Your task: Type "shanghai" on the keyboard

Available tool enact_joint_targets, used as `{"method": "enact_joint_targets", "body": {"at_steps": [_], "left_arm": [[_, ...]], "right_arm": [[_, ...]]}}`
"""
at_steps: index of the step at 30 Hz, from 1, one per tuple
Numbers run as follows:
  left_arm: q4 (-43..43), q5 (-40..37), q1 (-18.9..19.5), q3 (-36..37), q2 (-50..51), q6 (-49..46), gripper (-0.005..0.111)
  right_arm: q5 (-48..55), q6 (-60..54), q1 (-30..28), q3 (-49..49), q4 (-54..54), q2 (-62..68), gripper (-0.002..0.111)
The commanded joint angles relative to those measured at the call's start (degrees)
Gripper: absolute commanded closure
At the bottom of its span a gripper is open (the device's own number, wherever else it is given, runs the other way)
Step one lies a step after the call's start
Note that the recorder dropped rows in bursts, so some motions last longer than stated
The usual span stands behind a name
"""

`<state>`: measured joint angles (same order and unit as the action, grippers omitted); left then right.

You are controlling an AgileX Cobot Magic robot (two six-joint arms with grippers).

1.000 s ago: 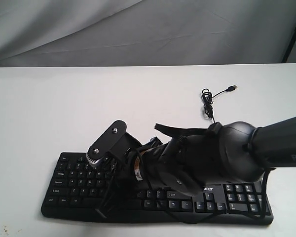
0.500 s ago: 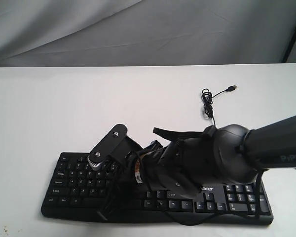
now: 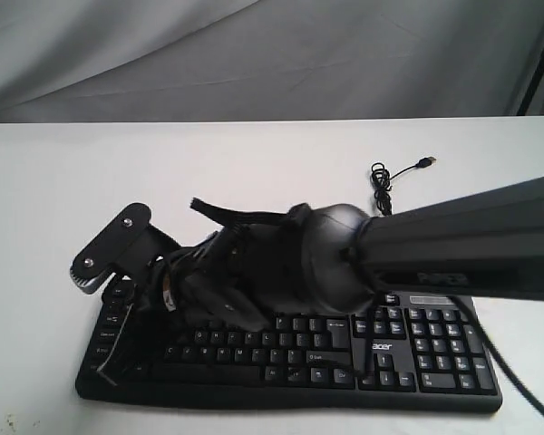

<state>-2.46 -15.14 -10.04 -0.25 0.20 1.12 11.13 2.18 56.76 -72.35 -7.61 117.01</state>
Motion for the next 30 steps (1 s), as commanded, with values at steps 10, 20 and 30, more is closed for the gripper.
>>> {"method": "enact_joint_targets", "body": {"at_steps": [10, 20, 30], "left_arm": [[-0.04, 0.28, -0.2, 0.25, -0.2, 0.16, 0.107], [-0.04, 0.28, -0.2, 0.25, -0.2, 0.16, 0.107], [-0.04, 0.28, -0.2, 0.25, -0.2, 0.16, 0.107]], "right_arm": [[1.37, -1.7, 1.55, -7.12, 1.06, 6.68, 0.108], [0.81, -1.7, 2.16, -7.12, 1.15, 6.68, 0.108], [1.51, -2.18, 2.05, -7.12, 1.15, 8.21, 0.108]]}}
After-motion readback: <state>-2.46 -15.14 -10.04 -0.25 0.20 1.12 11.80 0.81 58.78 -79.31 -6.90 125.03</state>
